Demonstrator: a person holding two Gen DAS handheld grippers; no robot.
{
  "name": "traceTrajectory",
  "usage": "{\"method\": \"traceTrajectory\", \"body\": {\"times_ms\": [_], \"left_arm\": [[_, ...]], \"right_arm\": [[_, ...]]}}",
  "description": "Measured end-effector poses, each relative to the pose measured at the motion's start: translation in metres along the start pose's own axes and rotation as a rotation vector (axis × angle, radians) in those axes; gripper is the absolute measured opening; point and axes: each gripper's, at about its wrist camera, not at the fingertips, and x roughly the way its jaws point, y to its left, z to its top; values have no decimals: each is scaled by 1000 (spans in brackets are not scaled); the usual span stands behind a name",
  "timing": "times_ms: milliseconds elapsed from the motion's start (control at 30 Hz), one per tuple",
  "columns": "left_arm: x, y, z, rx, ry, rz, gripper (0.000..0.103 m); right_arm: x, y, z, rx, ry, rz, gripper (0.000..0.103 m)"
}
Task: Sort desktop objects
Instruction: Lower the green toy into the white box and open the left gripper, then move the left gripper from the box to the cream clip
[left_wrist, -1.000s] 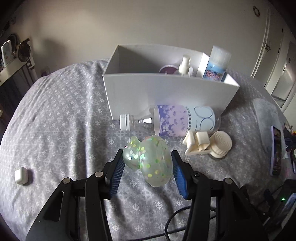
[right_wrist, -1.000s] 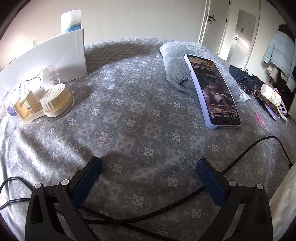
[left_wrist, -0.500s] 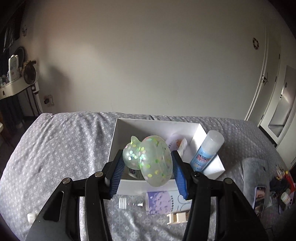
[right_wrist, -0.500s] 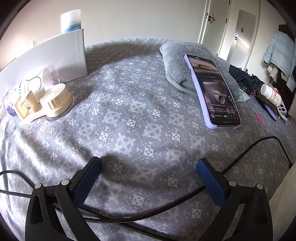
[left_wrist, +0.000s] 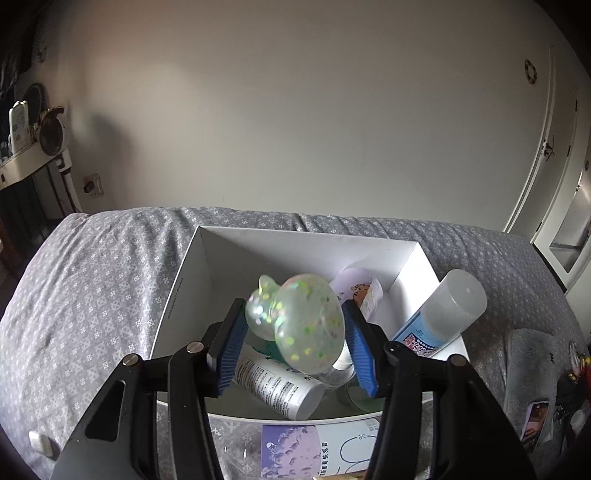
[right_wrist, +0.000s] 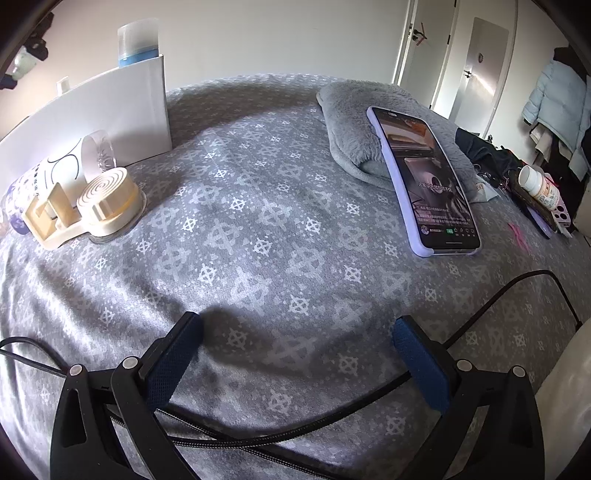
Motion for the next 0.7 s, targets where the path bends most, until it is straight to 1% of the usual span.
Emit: {"method": "traceTrajectory", "body": {"times_ms": [33, 67, 133, 300, 367, 433, 567, 700], "left_arm": [[-1, -1, -2, -9, 0, 1, 77], [-3, 0, -5, -15, -10, 9, 90], [-11, 1, -8, -20, -30, 25, 91], [-34, 16, -20, -28, -20, 33, 93], [-47, 21, -31, -22, -23, 32, 101], [-58, 23, -47, 3, -18, 21, 102], [-62, 22, -89, 79, 68, 25, 102], [-56, 21, -147, 73, 173, 15, 102]], "right_arm": [[0, 0, 0, 0, 0, 0, 103], [0, 0, 0, 0, 0, 0, 103], [0, 0, 0, 0, 0, 1, 103], [0, 0, 0, 0, 0, 0, 103], [0, -1, 0, 0, 0, 1, 103], [0, 0, 0, 0, 0, 0, 103], [-1, 0, 0, 1, -1, 2, 103], [-1, -1, -1, 4, -3, 6, 103]]}}
